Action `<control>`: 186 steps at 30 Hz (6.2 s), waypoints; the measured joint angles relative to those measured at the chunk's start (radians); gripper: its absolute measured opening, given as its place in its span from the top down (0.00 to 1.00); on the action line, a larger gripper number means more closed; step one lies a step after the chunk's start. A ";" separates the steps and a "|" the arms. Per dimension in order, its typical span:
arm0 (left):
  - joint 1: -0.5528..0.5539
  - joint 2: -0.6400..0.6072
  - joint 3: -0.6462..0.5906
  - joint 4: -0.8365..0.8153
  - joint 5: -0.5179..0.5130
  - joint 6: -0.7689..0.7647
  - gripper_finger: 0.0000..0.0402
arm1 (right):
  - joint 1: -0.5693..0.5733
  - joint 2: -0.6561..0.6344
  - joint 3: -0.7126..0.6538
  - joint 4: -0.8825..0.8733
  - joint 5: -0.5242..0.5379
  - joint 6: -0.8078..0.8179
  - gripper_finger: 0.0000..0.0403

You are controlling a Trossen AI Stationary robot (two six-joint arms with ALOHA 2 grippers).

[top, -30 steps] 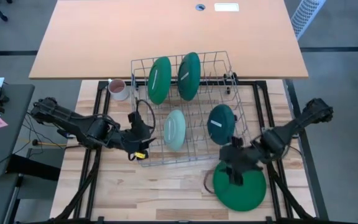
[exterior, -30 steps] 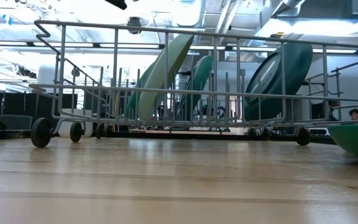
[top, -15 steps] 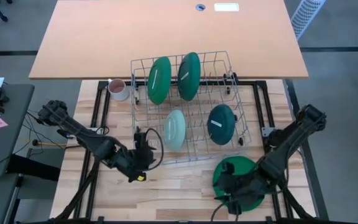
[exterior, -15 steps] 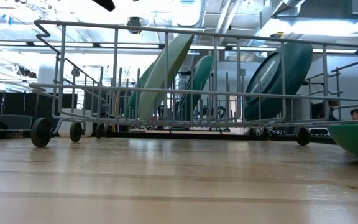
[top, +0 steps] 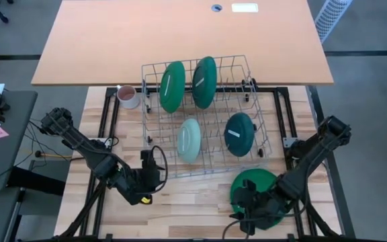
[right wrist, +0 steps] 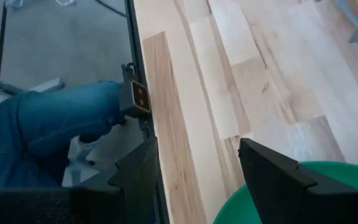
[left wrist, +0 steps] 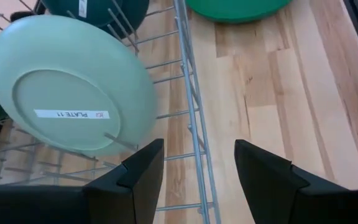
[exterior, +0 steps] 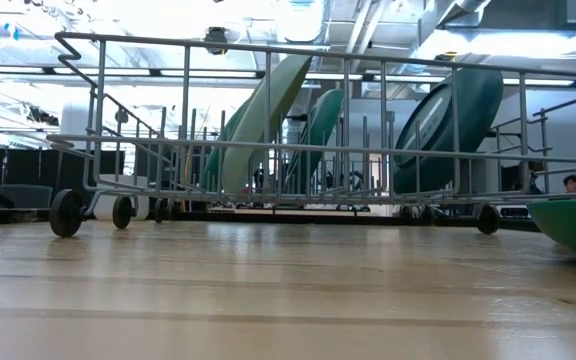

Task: Sort dishes
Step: Put the green plate in the dish rack

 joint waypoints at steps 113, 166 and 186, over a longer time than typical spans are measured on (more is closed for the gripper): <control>-0.058 0.000 0.000 0.084 0.144 -0.040 0.53 | 0.137 0.346 0.490 0.068 -0.338 0.019 0.96; -0.219 -0.087 0.000 -0.100 -0.129 -0.214 0.53 | -0.059 0.135 0.695 -0.239 0.287 -0.940 1.00; -0.276 -0.086 0.000 -0.186 -0.312 -0.311 0.53 | -0.147 0.148 0.643 0.061 0.291 -1.004 1.00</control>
